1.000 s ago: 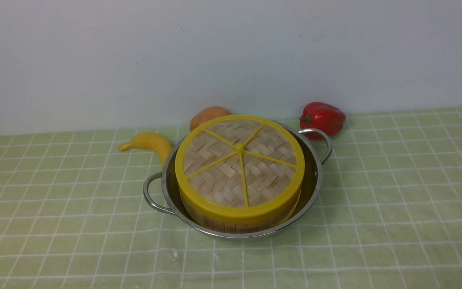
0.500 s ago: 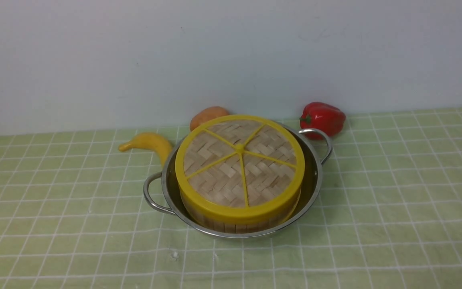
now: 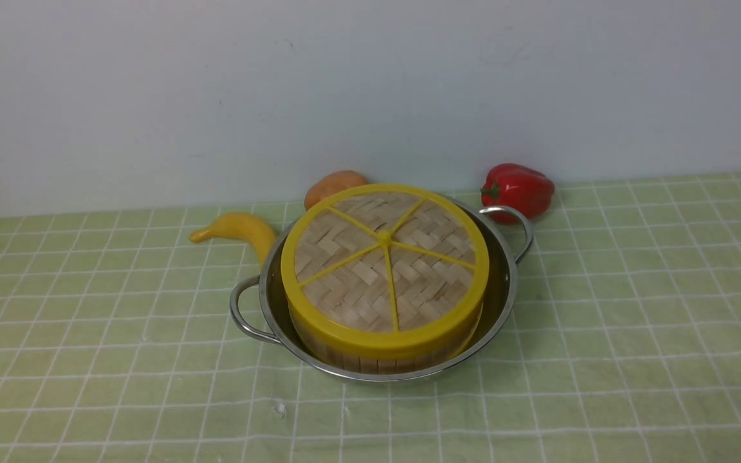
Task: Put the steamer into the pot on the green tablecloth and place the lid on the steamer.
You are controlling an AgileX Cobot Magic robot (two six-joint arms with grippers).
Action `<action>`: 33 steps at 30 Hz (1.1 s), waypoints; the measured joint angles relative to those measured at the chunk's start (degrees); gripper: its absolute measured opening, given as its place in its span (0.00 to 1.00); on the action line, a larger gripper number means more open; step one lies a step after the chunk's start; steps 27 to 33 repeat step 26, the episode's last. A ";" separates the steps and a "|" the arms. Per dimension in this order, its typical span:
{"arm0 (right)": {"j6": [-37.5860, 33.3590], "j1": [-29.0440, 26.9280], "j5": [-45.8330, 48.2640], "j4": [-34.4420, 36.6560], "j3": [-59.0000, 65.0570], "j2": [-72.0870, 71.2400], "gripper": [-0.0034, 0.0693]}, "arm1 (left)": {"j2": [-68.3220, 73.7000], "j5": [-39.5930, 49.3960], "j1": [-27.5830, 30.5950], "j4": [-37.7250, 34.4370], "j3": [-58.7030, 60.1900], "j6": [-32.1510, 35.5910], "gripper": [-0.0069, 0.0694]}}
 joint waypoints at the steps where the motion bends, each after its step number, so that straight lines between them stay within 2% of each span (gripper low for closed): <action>1: 0.00 0.00 0.00 0.00 0.00 0.00 0.38 | 0.00 0.00 0.00 0.00 0.00 0.00 0.19; 33: 0.00 0.00 0.00 0.00 0.00 0.00 0.38 | 0.00 0.00 0.00 0.00 0.00 0.00 0.24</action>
